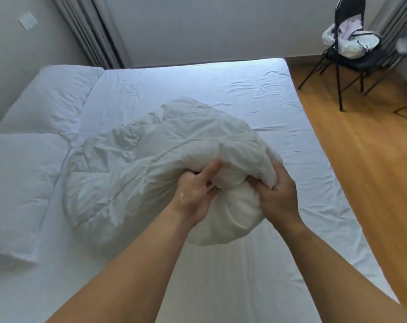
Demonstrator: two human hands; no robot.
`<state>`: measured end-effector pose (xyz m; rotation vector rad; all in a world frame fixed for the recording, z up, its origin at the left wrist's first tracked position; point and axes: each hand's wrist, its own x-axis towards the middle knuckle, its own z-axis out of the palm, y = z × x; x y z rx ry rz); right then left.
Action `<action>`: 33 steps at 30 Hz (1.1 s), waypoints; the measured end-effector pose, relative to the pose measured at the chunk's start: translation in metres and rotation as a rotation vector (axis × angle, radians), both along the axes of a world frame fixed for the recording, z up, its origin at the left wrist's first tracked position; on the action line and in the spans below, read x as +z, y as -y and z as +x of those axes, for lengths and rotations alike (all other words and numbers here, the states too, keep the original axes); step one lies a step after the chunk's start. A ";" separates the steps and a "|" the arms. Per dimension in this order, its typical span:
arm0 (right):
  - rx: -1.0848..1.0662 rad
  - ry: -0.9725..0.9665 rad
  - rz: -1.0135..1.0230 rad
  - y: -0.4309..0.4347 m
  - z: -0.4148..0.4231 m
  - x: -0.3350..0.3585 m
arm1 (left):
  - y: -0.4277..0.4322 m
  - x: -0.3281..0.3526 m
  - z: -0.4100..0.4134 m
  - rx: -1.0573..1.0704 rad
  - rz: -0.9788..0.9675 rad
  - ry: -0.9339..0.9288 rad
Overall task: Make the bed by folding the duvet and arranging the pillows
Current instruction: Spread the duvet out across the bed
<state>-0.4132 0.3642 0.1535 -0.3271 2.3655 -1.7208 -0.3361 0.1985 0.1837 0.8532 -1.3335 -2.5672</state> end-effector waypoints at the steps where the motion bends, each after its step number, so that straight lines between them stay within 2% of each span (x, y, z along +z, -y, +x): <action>1: -0.024 0.003 0.011 -0.004 -0.011 0.001 | -0.004 -0.010 0.005 -0.035 -0.150 0.043; 4: 0.051 0.111 0.086 -0.014 -0.035 0.023 | -0.007 -0.039 0.014 -0.102 -0.821 0.351; 6: 0.130 0.240 0.083 -0.017 -0.045 0.050 | -0.005 -0.047 0.014 -0.169 -1.133 0.453; 10: 0.241 0.609 0.021 -0.019 -0.063 0.102 | -0.005 -0.031 -0.002 -0.232 -1.238 0.400; 12: 0.268 0.694 0.012 -0.016 -0.070 0.119 | -0.008 -0.020 -0.012 -0.208 -1.296 0.376; 16: 0.286 0.674 0.004 -0.005 -0.079 0.136 | -0.007 -0.017 -0.015 -0.048 -1.189 0.332; 19: 0.236 0.365 0.140 0.006 -0.092 0.137 | -0.018 -0.008 0.010 -0.073 -1.077 0.214; 22: 0.191 0.115 0.255 0.016 -0.098 0.129 | -0.023 0.010 0.038 -0.050 -0.979 0.203; 25: 0.171 0.026 0.344 0.025 -0.094 0.111 | -0.001 0.052 0.047 -0.035 -0.972 0.182; 27: 0.109 -0.022 0.461 0.027 -0.078 0.103 | 0.027 0.086 0.047 -0.015 -0.864 0.119; 28: 0.032 -0.133 0.454 0.024 -0.065 0.101 | 0.044 0.100 0.048 -0.004 -0.810 0.110; 30: -0.073 -0.414 0.213 0.015 -0.023 0.098 | 0.071 0.120 0.049 -0.055 -0.760 0.152; 32: 0.099 -0.463 0.076 0.013 0.027 0.088 | 0.085 0.125 0.051 -0.174 -0.696 0.179; 33: 0.252 -0.411 0.143 0.018 0.047 0.080 | 0.087 0.125 0.051 -0.230 -0.637 0.171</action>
